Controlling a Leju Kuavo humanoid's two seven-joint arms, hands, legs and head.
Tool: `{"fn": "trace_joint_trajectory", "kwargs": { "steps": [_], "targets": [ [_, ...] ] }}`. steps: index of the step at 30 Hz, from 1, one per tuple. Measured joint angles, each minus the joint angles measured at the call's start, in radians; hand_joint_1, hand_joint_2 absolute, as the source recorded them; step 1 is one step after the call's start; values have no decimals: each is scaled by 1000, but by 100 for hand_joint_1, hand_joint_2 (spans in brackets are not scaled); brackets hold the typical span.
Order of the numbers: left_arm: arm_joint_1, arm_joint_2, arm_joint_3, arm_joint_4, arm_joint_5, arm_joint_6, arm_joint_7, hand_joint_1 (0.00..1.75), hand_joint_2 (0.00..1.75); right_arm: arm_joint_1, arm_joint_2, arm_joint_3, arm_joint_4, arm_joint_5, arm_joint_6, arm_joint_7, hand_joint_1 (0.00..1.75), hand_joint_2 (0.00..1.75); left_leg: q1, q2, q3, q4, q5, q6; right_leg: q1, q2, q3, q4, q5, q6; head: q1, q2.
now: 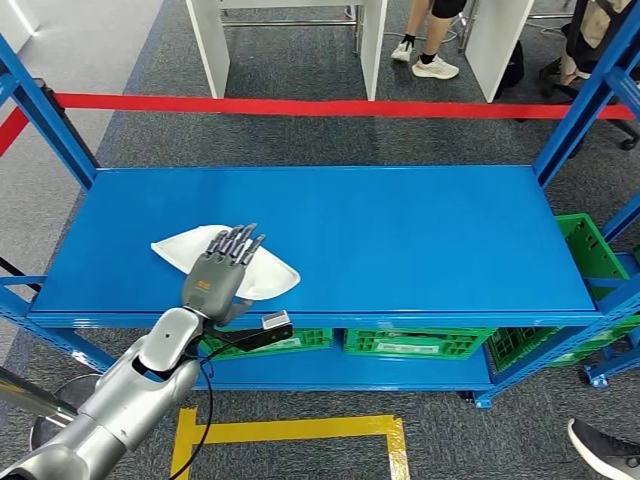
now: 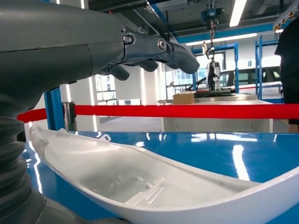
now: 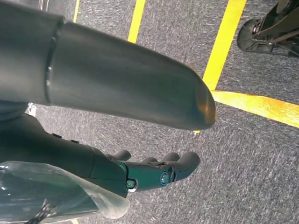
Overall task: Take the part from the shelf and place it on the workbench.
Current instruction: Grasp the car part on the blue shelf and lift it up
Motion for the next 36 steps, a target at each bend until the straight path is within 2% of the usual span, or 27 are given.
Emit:
{"fn": "trace_joint_trajectory", "kwargs": {
  "steps": [12, 23, 24, 25, 27, 28, 29, 36],
  "targets": [
    [-30, -33, -29, 83, -51, -36, 16, 0, 175, -7, 0, 0, 0, 28, -4, -12, 0, 0, 0, 0, 0, 0, 0, 0, 0, 0, 0, 0, 0, 0, 0, 0],
    [-48, -44, -40, 109, -54, -50, 16, 1, 175, -8, 0, 0, 1, 30, -4, -17, 0, 0, 0, 0, 0, 0, 0, 0, 0, 0, 0, 0, 0, 0, 0, 0],
    [-50, -45, -43, 111, -56, -55, 16, 9, 175, -8, 0, 0, 1, 31, -3, -18, 0, 0, 0, 0, 0, 0, 0, 0, 0, 0, 0, 0, 0, 0, 0, 0],
    [-52, -47, -45, 113, -59, -60, 16, 31, 175, -8, 0, 0, 1, 32, -3, -19, 0, 0, 0, 0, 0, 0, 0, 0, 0, 0, 1, 0, 0, 0, 0, 0],
    [-58, -50, -52, 121, -65, -70, 20, 114, 175, -8, 0, 0, 1, 34, -3, -20, 0, 0, 0, 0, 0, 0, 0, 0, 0, 0, 1, 0, 0, 0, 0, 0],
    [-61, -52, -56, 127, -68, -75, 23, 150, 175, -8, 0, 0, 1, 34, -3, -19, 0, 0, 0, 0, 0, 0, 0, 0, 0, 0, 1, 0, 0, 0, 0, 0],
    [-64, -55, -60, 134, -71, -79, 27, 172, 175, -7, 0, 0, 1, 33, -3, -18, 0, 0, 0, 0, 0, 0, 0, 0, 0, 0, 1, 0, 0, 0, 0, 0],
    [-75, -65, -74, 177, -75, -104, 38, 175, 175, -3, 0, 0, 0, 18, 0, -7, 0, 0, 0, 0, 0, 0, 0, 0, 0, 0, 1, 0, 0, 0, 0, 0]
  ]
}}
